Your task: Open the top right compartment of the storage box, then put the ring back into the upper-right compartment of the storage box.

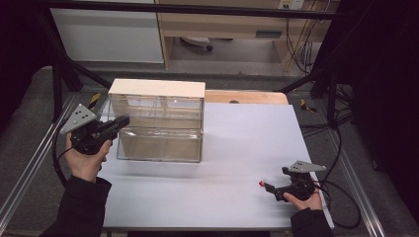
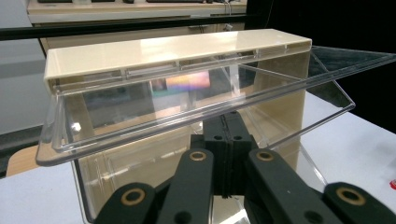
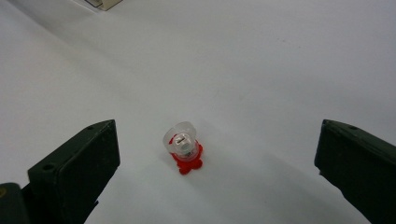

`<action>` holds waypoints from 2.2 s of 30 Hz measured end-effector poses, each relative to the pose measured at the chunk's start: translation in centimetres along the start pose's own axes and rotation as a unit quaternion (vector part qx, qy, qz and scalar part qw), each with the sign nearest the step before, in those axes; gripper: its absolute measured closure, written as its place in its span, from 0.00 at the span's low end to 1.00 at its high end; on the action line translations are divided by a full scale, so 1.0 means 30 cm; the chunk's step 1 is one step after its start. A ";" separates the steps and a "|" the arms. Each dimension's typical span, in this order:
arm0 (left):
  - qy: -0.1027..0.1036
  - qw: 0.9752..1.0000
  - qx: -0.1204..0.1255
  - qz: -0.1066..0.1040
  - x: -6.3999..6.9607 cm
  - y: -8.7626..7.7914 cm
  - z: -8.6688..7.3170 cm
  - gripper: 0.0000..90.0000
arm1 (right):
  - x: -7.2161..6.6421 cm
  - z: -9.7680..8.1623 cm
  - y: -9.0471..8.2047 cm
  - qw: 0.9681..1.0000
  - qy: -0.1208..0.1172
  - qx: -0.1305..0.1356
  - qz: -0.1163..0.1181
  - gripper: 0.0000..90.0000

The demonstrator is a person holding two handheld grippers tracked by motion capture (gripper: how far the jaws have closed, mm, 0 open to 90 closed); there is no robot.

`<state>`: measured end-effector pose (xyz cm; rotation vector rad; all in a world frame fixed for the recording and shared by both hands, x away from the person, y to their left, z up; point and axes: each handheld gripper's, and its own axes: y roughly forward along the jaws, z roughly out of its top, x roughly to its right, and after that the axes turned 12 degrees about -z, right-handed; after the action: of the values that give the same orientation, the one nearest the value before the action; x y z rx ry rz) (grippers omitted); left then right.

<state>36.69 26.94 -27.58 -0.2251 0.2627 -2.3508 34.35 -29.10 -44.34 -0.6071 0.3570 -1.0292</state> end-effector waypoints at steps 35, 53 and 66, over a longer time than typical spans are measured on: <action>0.008 1.000 0.005 0.002 -0.006 0.008 0.050 1.00 | -0.018 0.010 0.014 1.000 -0.018 -0.016 0.002 0.03; 0.010 1.000 0.004 0.000 0.004 0.017 0.047 1.00 | -0.043 0.016 0.040 0.998 -0.040 -0.040 -0.007 0.18; 0.012 1.000 0.003 0.001 0.004 0.016 0.047 1.00 | -0.054 0.016 0.051 0.996 -0.065 -0.055 0.013 0.47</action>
<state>37.26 26.35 -26.34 -0.1940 0.2685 -2.3531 34.88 -26.94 -44.94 -0.7631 0.3080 -0.9446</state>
